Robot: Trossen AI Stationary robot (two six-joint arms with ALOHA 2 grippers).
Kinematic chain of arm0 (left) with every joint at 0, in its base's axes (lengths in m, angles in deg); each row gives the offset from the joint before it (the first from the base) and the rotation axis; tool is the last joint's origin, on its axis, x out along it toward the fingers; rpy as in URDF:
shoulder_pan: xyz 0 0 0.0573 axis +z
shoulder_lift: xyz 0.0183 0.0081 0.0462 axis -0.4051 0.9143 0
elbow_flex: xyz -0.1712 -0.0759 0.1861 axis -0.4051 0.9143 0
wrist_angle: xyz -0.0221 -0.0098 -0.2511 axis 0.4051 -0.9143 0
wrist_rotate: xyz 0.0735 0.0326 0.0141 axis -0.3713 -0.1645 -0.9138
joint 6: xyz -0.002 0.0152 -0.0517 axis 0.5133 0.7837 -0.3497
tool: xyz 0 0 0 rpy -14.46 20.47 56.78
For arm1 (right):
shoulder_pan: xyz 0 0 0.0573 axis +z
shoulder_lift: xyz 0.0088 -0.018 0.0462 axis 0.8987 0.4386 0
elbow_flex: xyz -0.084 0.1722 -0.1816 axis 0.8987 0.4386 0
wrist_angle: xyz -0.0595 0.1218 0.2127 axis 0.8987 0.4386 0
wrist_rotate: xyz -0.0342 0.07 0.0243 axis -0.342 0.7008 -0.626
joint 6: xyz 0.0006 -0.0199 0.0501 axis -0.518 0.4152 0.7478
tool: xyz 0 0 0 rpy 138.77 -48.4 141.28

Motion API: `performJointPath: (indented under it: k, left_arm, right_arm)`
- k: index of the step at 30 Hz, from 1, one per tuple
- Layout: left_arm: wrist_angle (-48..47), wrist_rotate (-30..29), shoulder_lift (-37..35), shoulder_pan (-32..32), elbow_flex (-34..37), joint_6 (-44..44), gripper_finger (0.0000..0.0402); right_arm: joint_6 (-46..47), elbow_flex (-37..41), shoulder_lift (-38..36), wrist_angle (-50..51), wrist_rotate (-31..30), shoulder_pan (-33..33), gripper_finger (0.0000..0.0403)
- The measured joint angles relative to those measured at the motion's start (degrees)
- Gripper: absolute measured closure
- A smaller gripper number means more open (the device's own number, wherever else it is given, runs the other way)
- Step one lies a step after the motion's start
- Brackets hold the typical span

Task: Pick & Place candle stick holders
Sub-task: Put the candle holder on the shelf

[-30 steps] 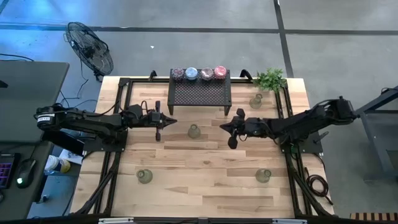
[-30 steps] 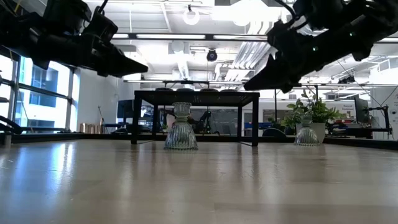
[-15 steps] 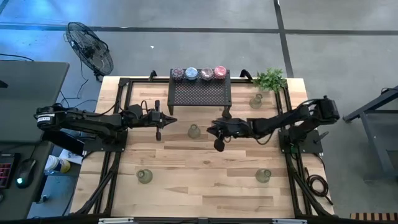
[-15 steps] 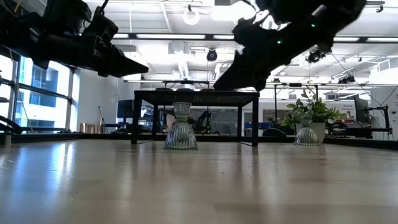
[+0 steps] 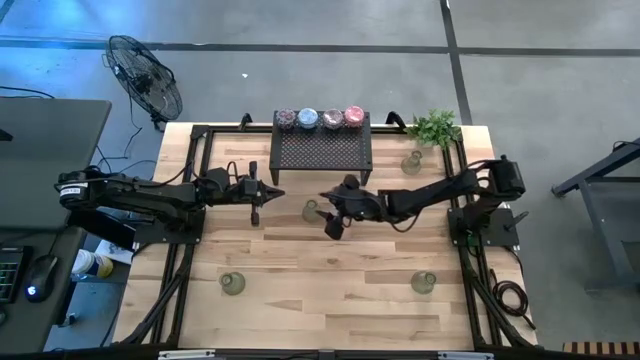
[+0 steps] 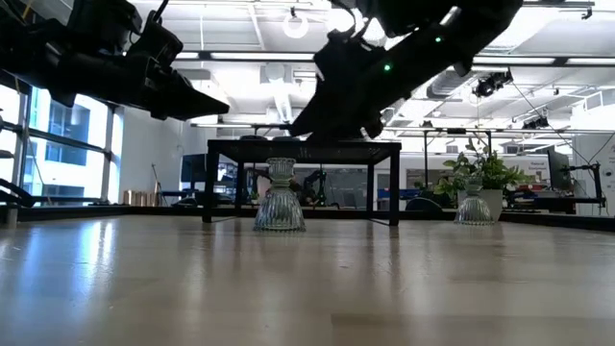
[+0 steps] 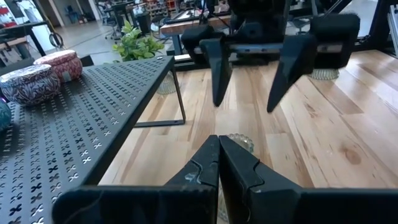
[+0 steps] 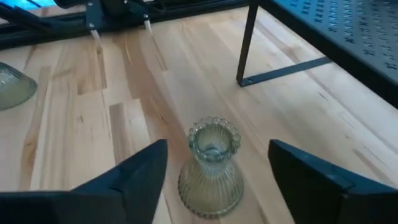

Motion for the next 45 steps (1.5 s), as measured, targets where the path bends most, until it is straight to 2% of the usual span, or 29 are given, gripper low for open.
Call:
performJointPath:
  k: [6, 11, 16, 24, 32, 42, 45]
  left_arm:
    - [0.0, 0.0, 0.0, 0.0, 0.0, 0.4, 0.0401]
    - [-0.2, 0.0, 0.0, 0.0, 0.0, -0.3, 0.0401]
    - [-0.3, 0.0, 0.0, 0.0, 0.0, -1.2, 0.0401]
    - [-1.3, 0.0, 0.0, 0.0, 0.0, -1.5, 0.0401]
    - [-1.9, 0.1, 0.0, 0.0, 0.0, -2.9, 0.0401]
    - [-3.1, 1.8, 0.0, 0.0, 0.0, -5.5, 0.0401]
    - [-3.3, 1.9, 0.0, 0.0, 0.0, -5.7, 0.0401]
  right_arm:
    - [-3.3, -2.7, 4.5, -1.4, 4.0, -1.7, 0.0099]
    - [-8.1, -3.7, 7.1, -2.8, 1.2, -2.4, 0.0098]
    - [-9.7, -3.7, 8.5, -6.0, 7.5, -3.4, 0.0098]
    - [-9.3, -3.7, 8.6, -6.9, 10.2, -4.3, 0.0100]
    - [-9.2, -3.6, 11.7, -9.0, 10.4, -4.3, 0.0140]
    - [-8.5, -3.6, 11.5, -10.1, 10.8, -2.7, 0.0239]
    - [-9.5, -3.6, 9.9, -8.3, 12.0, -2.5, 0.0240]
